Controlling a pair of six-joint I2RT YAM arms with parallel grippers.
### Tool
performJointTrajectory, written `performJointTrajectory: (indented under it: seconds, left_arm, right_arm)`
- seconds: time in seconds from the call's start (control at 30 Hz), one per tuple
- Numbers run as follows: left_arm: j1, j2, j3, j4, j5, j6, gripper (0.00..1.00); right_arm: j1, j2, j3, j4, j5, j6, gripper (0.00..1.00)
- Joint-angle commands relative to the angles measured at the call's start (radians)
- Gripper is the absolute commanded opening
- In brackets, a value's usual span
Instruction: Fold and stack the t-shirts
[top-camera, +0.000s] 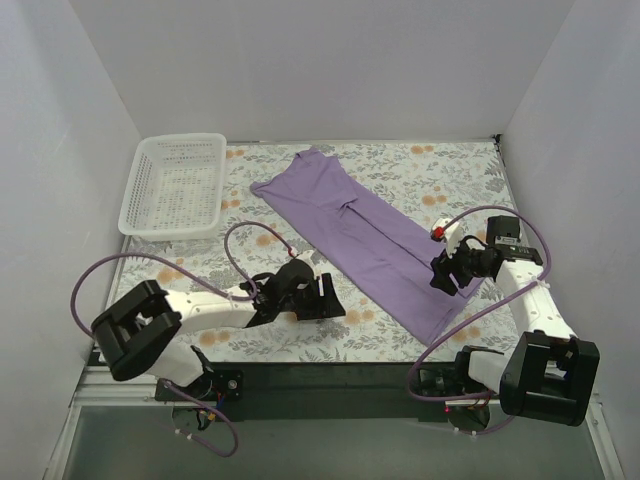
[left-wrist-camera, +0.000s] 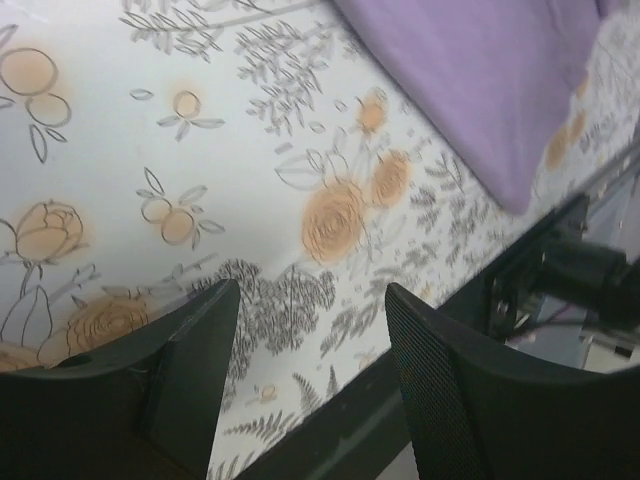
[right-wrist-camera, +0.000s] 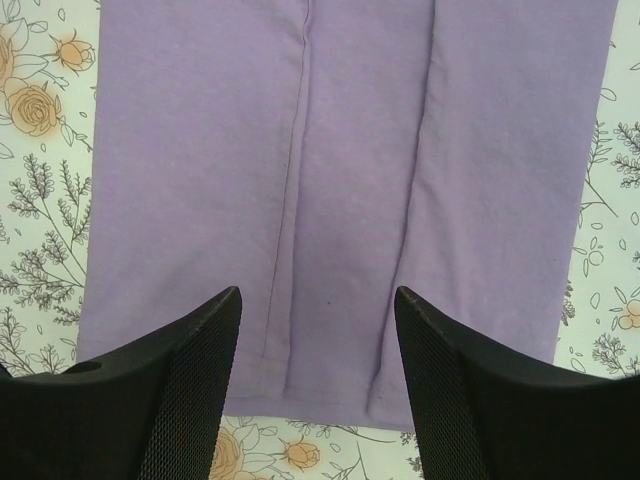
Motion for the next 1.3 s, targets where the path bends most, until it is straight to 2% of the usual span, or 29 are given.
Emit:
performJointTrajectory:
  seconds: [0.0, 0.23, 0.33, 0.53, 0.97, 1.13, 1.27]
  left_arm:
    - [-0.009, 0.101, 0.084, 0.058, -0.169, -0.212, 0.59]
    - [-0.009, 0.298, 0.259, -0.122, -0.275, -0.407, 0.55]
    - [-0.008, 0.374, 0.338, -0.262, -0.306, -0.49, 0.49]
    - [-0.009, 0.476, 0.437, -0.346, -0.328, -0.541, 0.42]
    - [-0.008, 0.545, 0.494, -0.395, -0.361, -0.471, 0.01]
    - [-0.008, 0.54, 0.484, -0.392, -0.346, -0.425, 0.0]
    - [-0.008, 0.462, 0.417, -0.387, -0.335, -0.385, 0.0]
  right_arm:
    - [-0.011, -0.009, 0.012, 0.015, -0.044, 0.049, 0.69]
    - [-0.02, -0.012, -0.006, 0.059, -0.073, 0.085, 0.69]
    - [-0.022, -0.006, -0.008, 0.062, -0.082, 0.086, 0.69]
    - [-0.023, -0.003, -0.012, 0.061, -0.101, 0.086, 0.69]
    - [-0.031, -0.021, -0.019, 0.059, -0.13, 0.08, 0.69]
    - [-0.033, -0.028, -0.02, 0.059, -0.138, 0.075, 0.69]
    - [-0.036, -0.031, -0.022, 0.058, -0.144, 0.074, 0.69]
